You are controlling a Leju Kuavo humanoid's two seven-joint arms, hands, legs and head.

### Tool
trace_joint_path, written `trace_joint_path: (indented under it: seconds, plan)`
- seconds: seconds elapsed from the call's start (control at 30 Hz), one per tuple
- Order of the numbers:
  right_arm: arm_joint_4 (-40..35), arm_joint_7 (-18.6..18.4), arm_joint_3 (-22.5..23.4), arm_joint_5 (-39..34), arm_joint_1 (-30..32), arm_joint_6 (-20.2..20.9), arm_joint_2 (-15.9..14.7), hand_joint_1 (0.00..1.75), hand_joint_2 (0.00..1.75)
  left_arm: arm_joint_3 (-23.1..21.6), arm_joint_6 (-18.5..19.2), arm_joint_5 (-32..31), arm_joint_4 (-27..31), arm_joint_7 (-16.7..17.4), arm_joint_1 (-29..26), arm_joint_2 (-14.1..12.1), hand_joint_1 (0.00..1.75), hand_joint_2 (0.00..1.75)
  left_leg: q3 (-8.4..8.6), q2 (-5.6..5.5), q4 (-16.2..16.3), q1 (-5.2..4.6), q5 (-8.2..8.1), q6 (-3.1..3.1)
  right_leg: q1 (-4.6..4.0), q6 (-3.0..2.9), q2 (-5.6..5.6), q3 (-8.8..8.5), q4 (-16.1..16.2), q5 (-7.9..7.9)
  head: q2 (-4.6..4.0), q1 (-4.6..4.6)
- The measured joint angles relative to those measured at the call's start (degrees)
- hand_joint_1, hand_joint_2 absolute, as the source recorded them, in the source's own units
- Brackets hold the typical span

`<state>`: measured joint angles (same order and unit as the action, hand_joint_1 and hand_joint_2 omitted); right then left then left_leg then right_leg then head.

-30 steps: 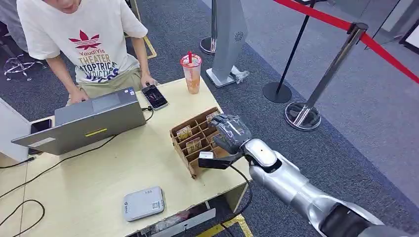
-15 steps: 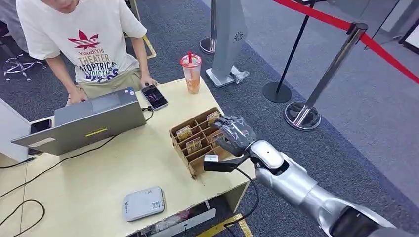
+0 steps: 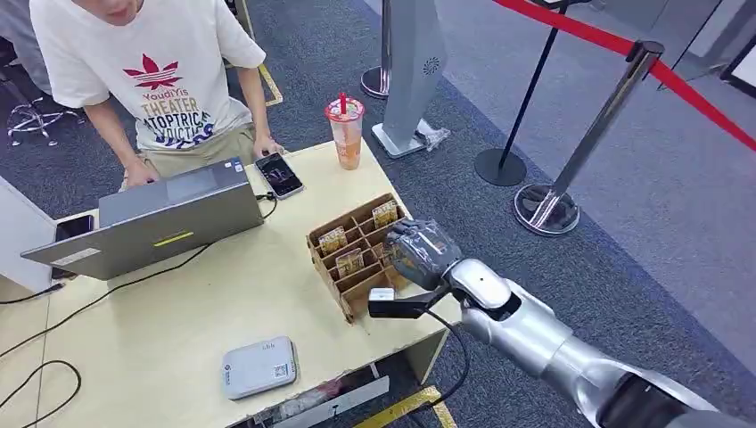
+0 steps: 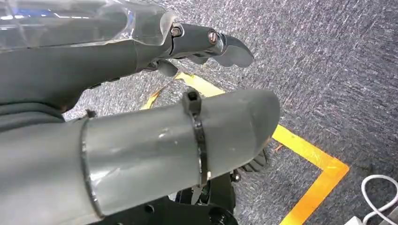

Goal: Pass the card to the sensor for recognition and then transmit it.

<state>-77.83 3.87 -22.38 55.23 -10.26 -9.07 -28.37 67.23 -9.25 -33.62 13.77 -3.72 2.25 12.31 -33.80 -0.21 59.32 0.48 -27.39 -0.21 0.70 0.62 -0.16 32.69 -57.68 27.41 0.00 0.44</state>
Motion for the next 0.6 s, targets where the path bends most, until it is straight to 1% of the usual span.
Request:
trace_joint_path:
  seconds: [0.17, 0.27, 0.6]
  plan:
    - [2.9, 1.5, -1.1, -1.4, -3.1, 0.6, 0.0, 0.93, 1.75, 0.1, -0.4, 0.2, 0.0, 0.0, 0.0, -0.1, 0.00, 0.00, 0.01, 0.01, 0.0, 0.00, 0.00, 0.00, 0.01, 0.00, 0.00, 0.00, 0.0, 0.00, 0.00, 0.00]
    - [4.2, 1.7, -1.7, -1.7, -4.5, 0.6, 0.1, 0.93, 1.75, 0.3, -0.4, 0.2, 0.0, 0.0, 0.0, -0.1, 0.00, 0.00, 0.00, 0.00, 0.0, 0.00, 0.01, 0.00, 0.01, 0.00, -0.04, 0.00, 0.0, 0.00, 0.00, 0.02]
    - [6.6, 1.8, -3.1, -2.0, -6.1, 0.6, 0.1, 0.99, 1.75, 0.4, -0.4, 0.2, 0.0, 0.0, 0.0, -0.1, 0.00, 0.00, -0.01, -0.01, 0.0, 0.00, 0.00, 0.00, 0.00, 0.00, -0.03, 0.00, 0.0, 0.00, 0.00, 0.02]
